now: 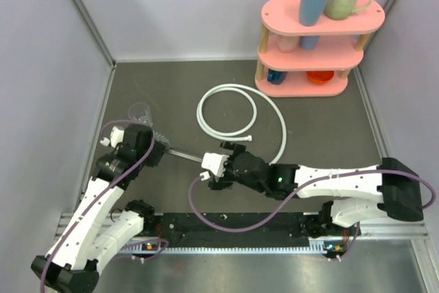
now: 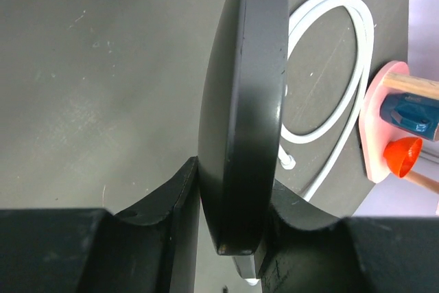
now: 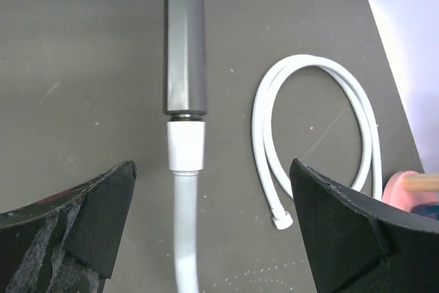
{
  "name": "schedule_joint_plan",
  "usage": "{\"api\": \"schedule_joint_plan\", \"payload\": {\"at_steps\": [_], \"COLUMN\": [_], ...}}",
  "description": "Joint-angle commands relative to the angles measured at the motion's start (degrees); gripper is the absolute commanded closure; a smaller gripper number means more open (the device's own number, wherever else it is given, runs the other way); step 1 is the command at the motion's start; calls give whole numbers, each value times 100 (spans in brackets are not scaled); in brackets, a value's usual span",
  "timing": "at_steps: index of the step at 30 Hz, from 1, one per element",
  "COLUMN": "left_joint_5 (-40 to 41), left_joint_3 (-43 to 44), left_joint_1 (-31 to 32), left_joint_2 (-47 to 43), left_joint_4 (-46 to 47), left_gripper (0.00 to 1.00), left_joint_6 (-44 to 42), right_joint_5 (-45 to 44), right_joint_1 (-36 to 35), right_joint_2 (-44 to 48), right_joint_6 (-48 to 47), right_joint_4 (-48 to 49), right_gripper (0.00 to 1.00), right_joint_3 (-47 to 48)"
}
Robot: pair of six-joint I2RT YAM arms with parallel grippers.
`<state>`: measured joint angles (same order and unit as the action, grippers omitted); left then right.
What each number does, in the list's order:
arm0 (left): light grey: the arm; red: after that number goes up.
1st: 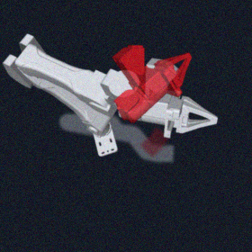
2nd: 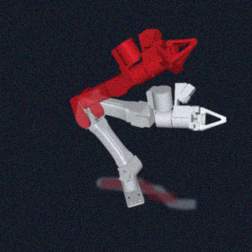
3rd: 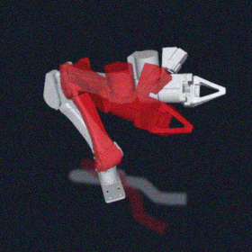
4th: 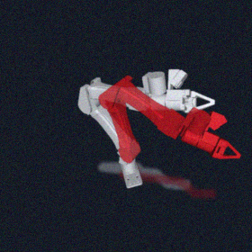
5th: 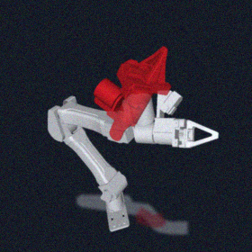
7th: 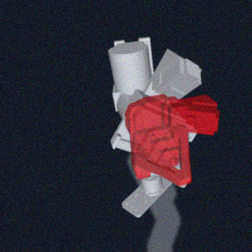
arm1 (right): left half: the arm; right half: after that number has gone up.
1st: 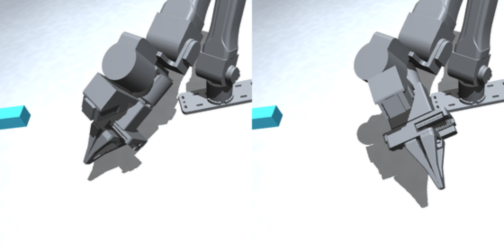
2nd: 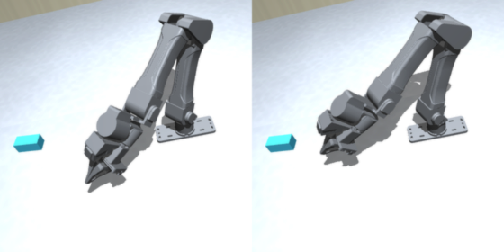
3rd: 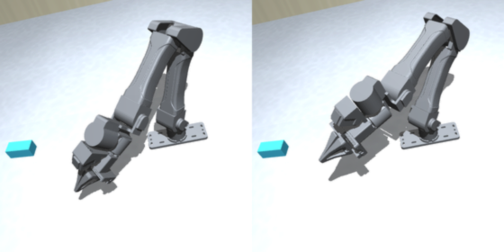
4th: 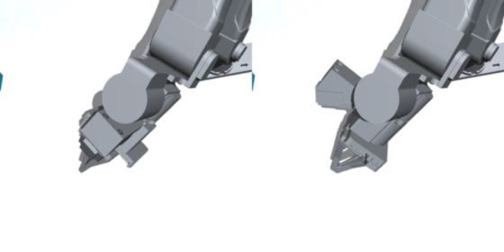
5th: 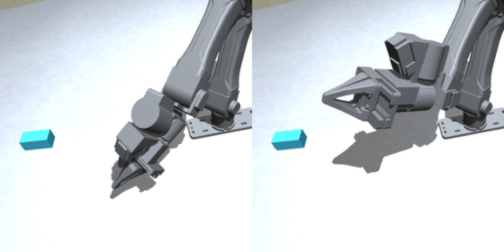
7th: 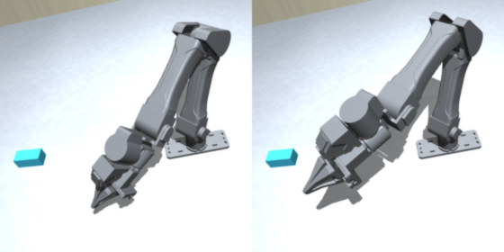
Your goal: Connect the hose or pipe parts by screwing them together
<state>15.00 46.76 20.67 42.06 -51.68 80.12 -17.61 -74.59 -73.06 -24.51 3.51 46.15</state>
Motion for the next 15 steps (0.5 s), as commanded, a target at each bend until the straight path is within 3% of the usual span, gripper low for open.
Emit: {"api": "schedule_joint_plan", "payload": {"at_steps": [1, 5, 8, 9, 12, 15], "left_joint_5": [38, -199, -296, -340, -568, -893], "left_joint_3": [421, 360, 360, 351, 211, -104], "left_joint_1": [8, 8, 8, 8, 8, 8], "left_joint_2": [-32, -49, -75, -76, -216, -488], "left_joint_4": [-281, -308, -316, -316, -246, 95], "left_gripper": [100, 100, 100, 100, 100, 100], "left_joint_6": [514, 637, 637, 645, 628, 488], "right_joint_5": [-1095, -1770, -2088, -2089, -1957, -1423], "right_joint_1": [-363, -548, -601, -601, -592, -373], "right_joint_2": [-516, -1104, -1334, -1334, -1308, -1325], "right_joint_6": [-387, -668, -827, -844, -757, 4], "right_joint_4": [290, 519, 930, 1045, 1301, 257], "right_gripper": [8, 14, 30, 48, 86, 100], "right_joint_3": [271, 482, 457, 439, 447, 1017]}}
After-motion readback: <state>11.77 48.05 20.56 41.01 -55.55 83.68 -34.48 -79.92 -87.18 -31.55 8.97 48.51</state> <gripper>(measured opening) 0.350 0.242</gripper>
